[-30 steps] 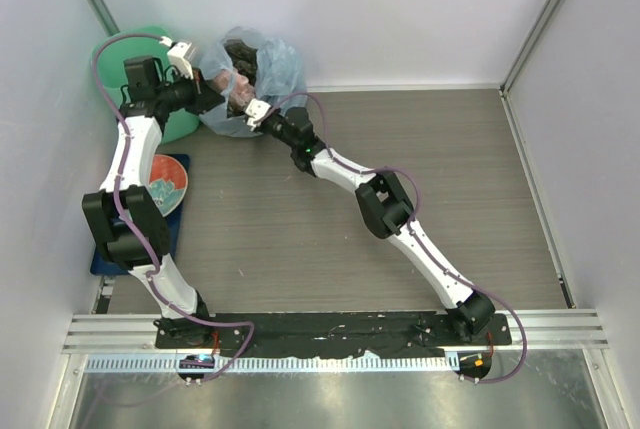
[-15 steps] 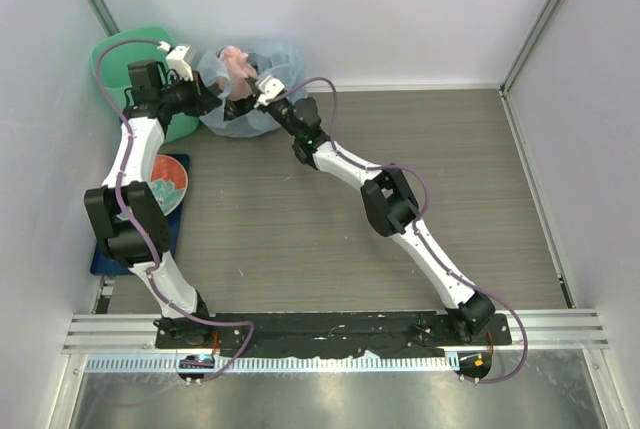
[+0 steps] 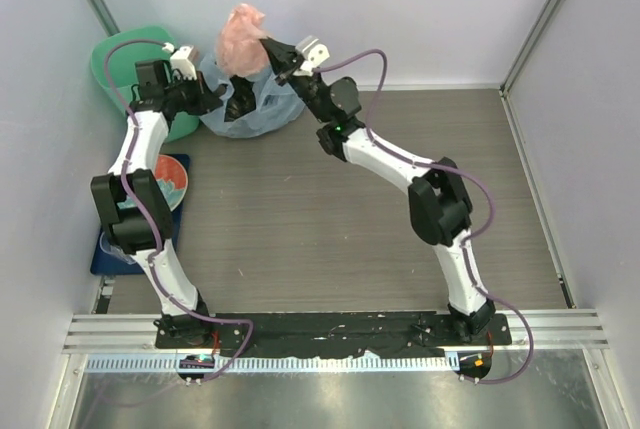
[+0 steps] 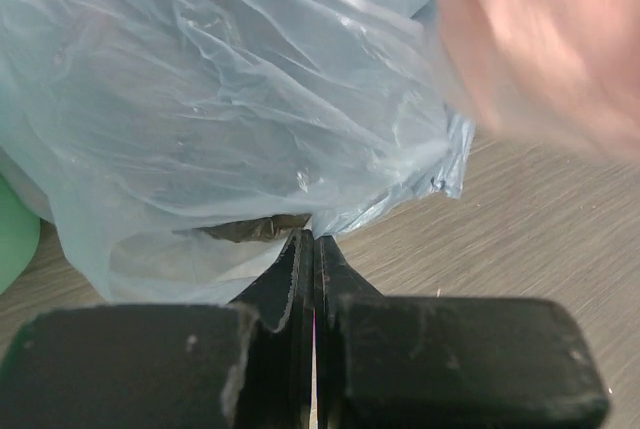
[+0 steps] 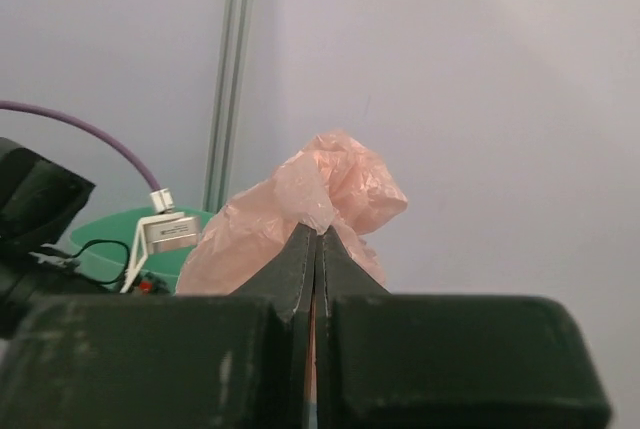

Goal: Put the trash bags into the trash bin

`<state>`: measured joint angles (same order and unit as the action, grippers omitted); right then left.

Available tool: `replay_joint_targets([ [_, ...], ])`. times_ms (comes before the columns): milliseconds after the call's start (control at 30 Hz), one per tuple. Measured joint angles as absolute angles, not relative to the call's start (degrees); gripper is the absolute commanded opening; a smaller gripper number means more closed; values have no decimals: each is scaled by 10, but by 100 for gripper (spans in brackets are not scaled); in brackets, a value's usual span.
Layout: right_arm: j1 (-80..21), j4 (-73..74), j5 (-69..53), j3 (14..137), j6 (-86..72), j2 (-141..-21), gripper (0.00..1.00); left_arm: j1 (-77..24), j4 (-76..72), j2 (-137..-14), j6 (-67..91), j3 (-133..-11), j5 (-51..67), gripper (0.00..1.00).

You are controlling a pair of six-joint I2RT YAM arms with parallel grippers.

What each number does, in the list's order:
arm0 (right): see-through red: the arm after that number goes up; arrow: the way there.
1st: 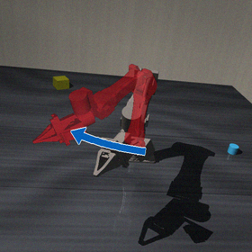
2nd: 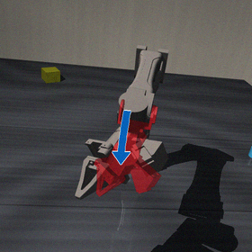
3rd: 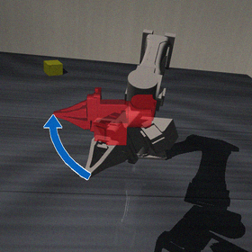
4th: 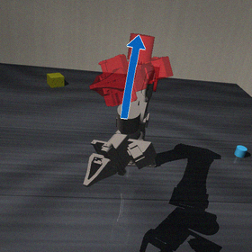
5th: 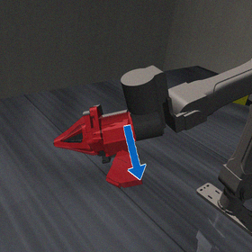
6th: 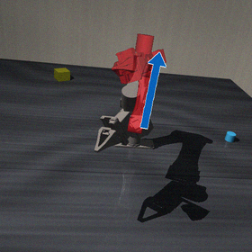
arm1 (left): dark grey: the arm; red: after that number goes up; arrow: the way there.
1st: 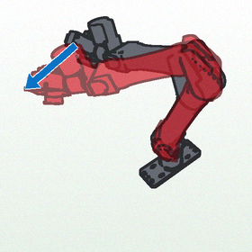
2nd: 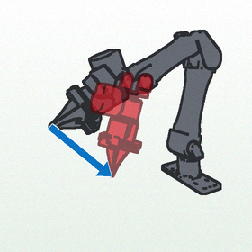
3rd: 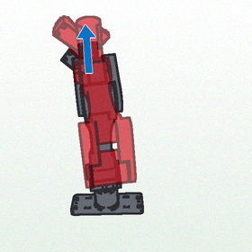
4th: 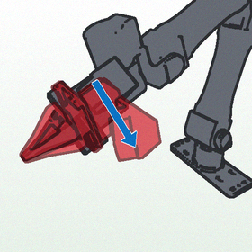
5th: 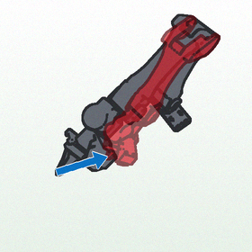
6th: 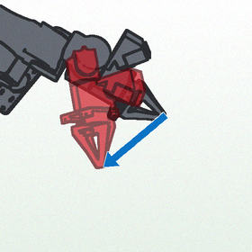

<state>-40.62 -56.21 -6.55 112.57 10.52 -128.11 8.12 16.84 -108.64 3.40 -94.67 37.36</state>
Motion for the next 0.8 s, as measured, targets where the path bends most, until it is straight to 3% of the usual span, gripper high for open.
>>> replay_joint_targets([
  [67,-403,-558,-67,1058,90,-1225,1,77,184,-1091,17,-962,371,30],
  [100,-401,-550,-69,1022,83,-1195,1,74,196,-1091,5,-970,370,50],
  [200,-392,-503,-73,951,56,-1114,1,63,227,-1085,-22,-992,370,66],
  [400,-342,-344,-104,875,-29,-948,1,60,289,-988,-56,-960,378,80],
  [467,-321,-297,-115,861,-64,-901,1,65,305,-915,-72,-923,381,81],
  [500,-306,-267,-124,856,-86,-879,1,67,309,-895,-78,-916,384,97],
  [533,-291,-239,-134,854,-109,-859,0,68,309,-860,-88,-900,390,100],
  [700,-222,-151,-204,811,-226,-781,1,62,328,-674,-143,-784,451,100],
  [800,-202,-117,-242,745,-281,-731,1,-1,332,-570,-162,-688,462,100],
])
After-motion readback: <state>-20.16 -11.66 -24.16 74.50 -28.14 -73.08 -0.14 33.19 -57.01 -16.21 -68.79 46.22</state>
